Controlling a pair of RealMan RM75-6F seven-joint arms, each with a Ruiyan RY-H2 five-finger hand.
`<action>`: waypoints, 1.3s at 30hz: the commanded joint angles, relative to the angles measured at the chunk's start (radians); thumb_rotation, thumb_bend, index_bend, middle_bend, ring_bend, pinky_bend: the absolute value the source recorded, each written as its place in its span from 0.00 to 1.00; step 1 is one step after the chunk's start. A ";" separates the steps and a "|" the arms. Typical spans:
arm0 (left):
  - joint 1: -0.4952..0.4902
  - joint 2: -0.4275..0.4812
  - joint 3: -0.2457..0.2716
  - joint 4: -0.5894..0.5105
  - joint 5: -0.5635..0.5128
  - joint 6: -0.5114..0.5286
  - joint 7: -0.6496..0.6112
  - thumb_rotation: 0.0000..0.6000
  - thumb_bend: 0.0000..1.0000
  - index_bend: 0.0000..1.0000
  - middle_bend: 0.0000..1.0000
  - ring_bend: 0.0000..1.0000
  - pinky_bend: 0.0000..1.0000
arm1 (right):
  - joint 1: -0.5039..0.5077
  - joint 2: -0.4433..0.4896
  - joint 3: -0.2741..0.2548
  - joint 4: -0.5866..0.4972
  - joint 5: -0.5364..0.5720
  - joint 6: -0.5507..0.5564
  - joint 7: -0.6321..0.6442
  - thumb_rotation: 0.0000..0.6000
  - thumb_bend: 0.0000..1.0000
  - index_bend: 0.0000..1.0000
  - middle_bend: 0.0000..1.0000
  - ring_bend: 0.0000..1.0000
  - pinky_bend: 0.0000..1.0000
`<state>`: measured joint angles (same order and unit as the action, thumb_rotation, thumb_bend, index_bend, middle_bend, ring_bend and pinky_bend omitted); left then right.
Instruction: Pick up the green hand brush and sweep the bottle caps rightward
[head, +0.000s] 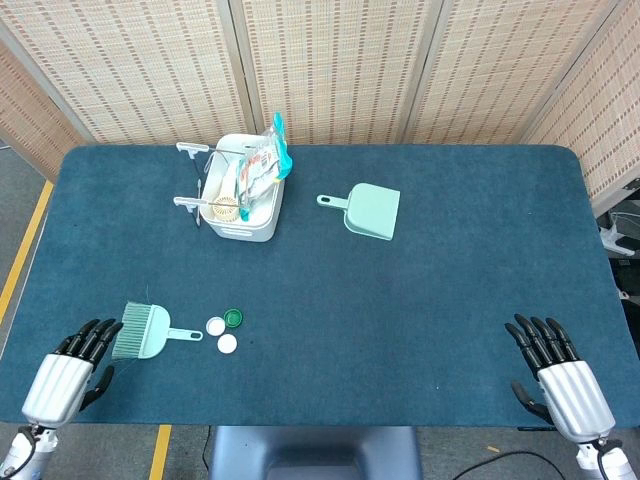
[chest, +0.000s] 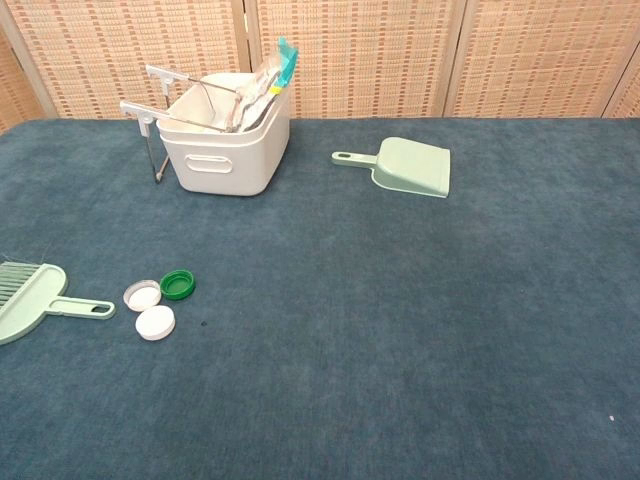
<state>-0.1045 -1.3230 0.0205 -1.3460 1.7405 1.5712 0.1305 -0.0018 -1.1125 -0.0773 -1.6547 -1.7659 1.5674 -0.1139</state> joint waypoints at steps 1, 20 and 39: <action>-0.037 -0.056 -0.029 0.024 -0.015 -0.043 0.052 1.00 0.45 0.22 0.29 0.47 0.73 | -0.002 0.000 -0.003 -0.001 -0.005 0.002 -0.001 1.00 0.27 0.00 0.01 0.00 0.00; -0.171 -0.205 -0.065 0.072 -0.145 -0.279 0.116 1.00 0.31 0.28 0.34 0.67 0.90 | 0.004 -0.005 0.009 -0.001 0.031 -0.025 -0.011 1.00 0.27 0.00 0.01 0.00 0.00; -0.254 -0.350 -0.058 0.228 -0.181 -0.384 0.245 1.00 0.30 0.31 0.33 0.67 0.90 | 0.007 0.006 0.013 -0.004 0.048 -0.031 0.005 1.00 0.27 0.00 0.01 0.00 0.00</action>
<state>-0.3498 -1.6650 -0.0367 -1.1302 1.5720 1.2002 0.3757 0.0050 -1.1063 -0.0640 -1.6587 -1.7187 1.5364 -0.1095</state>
